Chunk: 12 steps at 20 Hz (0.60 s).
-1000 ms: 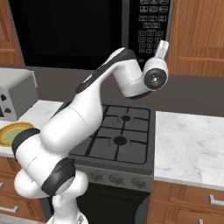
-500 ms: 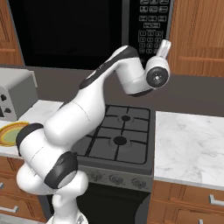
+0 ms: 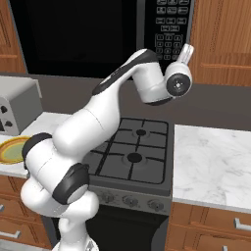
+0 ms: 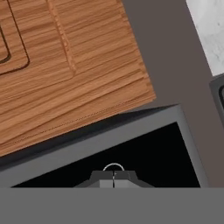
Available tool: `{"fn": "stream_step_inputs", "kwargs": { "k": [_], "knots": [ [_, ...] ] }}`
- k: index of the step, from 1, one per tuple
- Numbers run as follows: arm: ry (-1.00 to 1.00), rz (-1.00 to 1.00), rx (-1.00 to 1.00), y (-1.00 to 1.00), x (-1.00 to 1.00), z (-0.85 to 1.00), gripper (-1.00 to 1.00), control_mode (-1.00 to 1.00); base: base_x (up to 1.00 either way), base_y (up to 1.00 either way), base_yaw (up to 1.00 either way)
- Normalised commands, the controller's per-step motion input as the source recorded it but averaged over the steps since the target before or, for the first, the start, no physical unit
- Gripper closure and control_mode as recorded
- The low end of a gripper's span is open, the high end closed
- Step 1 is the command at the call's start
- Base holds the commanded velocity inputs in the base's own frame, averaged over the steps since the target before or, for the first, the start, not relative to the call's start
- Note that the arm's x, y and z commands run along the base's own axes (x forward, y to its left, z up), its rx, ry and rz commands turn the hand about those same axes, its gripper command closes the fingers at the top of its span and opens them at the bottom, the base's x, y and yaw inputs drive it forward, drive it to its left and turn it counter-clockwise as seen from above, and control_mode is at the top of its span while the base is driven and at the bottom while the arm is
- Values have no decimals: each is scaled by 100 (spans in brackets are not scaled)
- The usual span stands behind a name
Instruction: Pick the chicken drumstick from the counter and place it in the microwave. Then turn on the microwave.
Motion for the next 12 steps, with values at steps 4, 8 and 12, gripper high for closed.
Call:
{"fn": "stream_step_inputs", "kwargs": {
  "k": [4,8,12],
  "knots": [
    [0,0,3,-6,12,-4,100,-100,0,0,0],
    [-1,0,2,-6,11,-9,100,-100,0,0,0],
    [-1,0,2,-3,3,-5,100,-100,0,0,0]
  ]
}}
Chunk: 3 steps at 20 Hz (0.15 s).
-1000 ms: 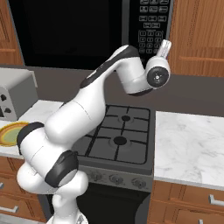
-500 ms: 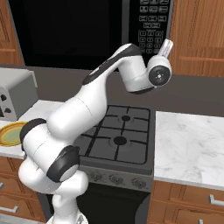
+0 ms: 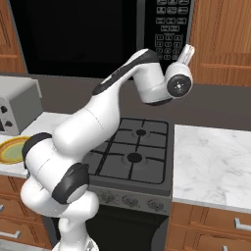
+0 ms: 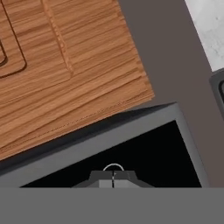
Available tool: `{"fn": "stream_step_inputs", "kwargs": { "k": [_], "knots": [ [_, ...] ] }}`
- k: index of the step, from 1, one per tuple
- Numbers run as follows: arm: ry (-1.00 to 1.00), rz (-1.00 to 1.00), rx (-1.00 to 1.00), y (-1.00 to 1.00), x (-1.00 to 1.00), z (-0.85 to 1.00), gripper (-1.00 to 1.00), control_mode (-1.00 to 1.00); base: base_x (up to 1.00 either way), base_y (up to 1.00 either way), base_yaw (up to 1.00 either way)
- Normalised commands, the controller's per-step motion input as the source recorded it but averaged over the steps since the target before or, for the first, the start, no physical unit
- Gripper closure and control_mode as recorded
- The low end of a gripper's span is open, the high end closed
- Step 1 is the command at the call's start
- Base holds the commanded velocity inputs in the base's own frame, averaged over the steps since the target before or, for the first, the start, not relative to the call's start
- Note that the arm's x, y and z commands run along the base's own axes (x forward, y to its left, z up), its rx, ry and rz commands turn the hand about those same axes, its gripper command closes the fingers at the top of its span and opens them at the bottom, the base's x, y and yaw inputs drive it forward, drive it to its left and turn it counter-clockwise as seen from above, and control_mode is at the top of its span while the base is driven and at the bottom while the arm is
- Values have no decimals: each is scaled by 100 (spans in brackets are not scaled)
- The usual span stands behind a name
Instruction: Pick the chicken drumstick from the counter and place it in the microwave. Then turn on the microwave.
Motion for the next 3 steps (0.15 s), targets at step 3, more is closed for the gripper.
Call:
{"fn": "stream_step_inputs", "kwargs": {
  "k": [3],
  "knots": [
    [0,0,1,-9,-20,0,100,-100,0,0,0]
  ]
}}
